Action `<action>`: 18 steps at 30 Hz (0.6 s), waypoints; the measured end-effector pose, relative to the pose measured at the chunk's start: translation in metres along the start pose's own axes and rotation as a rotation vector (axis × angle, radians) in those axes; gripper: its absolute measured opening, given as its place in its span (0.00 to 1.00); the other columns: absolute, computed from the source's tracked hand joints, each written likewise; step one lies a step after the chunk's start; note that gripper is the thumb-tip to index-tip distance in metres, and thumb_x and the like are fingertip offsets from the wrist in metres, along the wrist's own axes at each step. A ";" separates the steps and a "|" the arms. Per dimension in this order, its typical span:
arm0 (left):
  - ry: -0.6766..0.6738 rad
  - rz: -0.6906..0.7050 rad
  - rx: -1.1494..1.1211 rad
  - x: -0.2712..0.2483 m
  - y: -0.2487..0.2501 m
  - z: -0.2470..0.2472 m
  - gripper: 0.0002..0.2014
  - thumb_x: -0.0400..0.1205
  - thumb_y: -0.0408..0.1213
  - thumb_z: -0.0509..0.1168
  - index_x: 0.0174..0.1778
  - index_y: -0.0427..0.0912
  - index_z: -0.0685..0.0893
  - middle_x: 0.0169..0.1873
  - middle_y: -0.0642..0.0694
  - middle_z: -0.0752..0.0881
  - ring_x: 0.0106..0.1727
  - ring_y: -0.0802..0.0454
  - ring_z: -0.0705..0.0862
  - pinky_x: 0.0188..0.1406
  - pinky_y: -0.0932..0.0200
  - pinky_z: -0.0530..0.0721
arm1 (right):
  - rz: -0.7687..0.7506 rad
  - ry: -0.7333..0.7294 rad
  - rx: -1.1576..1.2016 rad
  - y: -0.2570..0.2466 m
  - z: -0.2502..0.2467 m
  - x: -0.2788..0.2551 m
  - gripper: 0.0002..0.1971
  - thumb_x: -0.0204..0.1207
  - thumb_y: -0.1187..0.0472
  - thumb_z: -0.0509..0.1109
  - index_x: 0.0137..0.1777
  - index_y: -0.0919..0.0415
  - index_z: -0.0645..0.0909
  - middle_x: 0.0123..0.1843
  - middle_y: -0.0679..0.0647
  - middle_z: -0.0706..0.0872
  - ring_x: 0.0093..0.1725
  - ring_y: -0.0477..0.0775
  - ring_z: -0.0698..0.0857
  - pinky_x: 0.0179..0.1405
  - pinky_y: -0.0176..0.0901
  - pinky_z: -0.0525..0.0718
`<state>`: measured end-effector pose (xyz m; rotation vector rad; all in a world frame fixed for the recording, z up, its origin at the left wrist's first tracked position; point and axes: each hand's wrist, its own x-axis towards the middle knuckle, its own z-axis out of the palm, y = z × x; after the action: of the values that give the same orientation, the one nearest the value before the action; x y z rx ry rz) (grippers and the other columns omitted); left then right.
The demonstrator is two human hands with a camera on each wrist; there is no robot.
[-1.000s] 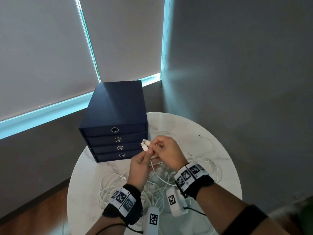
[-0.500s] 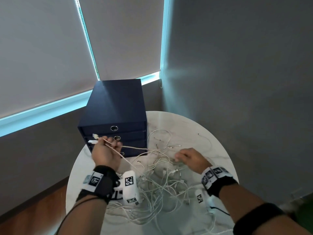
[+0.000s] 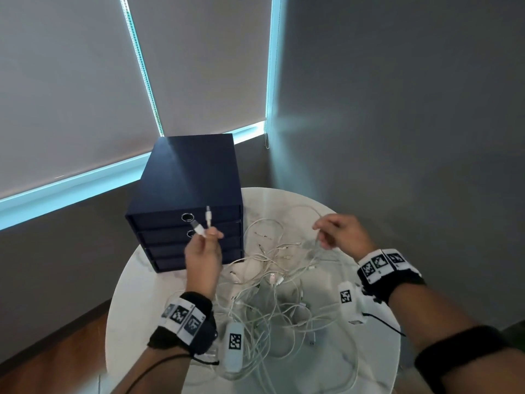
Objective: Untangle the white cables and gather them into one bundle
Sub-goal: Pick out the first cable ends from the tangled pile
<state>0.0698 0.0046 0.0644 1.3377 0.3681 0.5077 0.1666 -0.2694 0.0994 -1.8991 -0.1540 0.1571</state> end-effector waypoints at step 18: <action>-0.245 0.031 0.087 -0.020 0.013 0.044 0.10 0.87 0.32 0.63 0.47 0.35 0.89 0.35 0.48 0.93 0.20 0.65 0.75 0.28 0.58 0.72 | -0.250 -0.115 0.263 -0.075 0.077 -0.016 0.10 0.79 0.69 0.70 0.59 0.66 0.83 0.39 0.58 0.84 0.32 0.57 0.84 0.29 0.45 0.83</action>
<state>0.0745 -0.0402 0.0852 1.4732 0.1692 0.3519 0.1340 -0.1761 0.1457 -1.5938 -0.4259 0.1111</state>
